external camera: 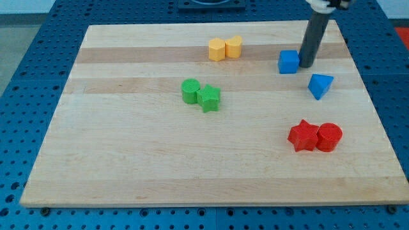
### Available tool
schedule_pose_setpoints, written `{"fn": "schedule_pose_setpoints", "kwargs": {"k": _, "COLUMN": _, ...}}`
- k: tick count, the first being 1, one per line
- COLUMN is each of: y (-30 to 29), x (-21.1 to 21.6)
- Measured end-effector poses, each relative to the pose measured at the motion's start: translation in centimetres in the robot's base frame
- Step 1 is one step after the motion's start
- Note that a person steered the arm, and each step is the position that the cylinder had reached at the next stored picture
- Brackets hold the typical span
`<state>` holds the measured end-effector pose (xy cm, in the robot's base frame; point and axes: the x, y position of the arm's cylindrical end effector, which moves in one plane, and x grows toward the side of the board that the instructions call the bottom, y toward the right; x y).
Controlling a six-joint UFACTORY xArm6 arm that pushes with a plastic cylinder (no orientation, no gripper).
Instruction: Move blue cube closer to yellow heart
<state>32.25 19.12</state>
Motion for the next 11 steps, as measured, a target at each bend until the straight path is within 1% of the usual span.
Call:
{"fn": "schedule_pose_setpoints", "kwargs": {"k": 1, "y": 0.0, "x": -1.7}}
{"fn": "schedule_pose_setpoints", "kwargs": {"k": 2, "y": 0.0, "x": -1.7}}
{"fn": "schedule_pose_setpoints", "kwargs": {"k": 5, "y": -0.4, "x": 2.2}}
{"fn": "schedule_pose_setpoints", "kwargs": {"k": 6, "y": -2.4, "x": 3.2}}
{"fn": "schedule_pose_setpoints", "kwargs": {"k": 7, "y": -4.3, "x": 3.4}}
{"fn": "schedule_pose_setpoints", "kwargs": {"k": 9, "y": -4.1, "x": -0.6}}
{"fn": "schedule_pose_setpoints", "kwargs": {"k": 10, "y": -4.6, "x": -1.2}}
{"fn": "schedule_pose_setpoints", "kwargs": {"k": 11, "y": -5.7, "x": -0.7}}
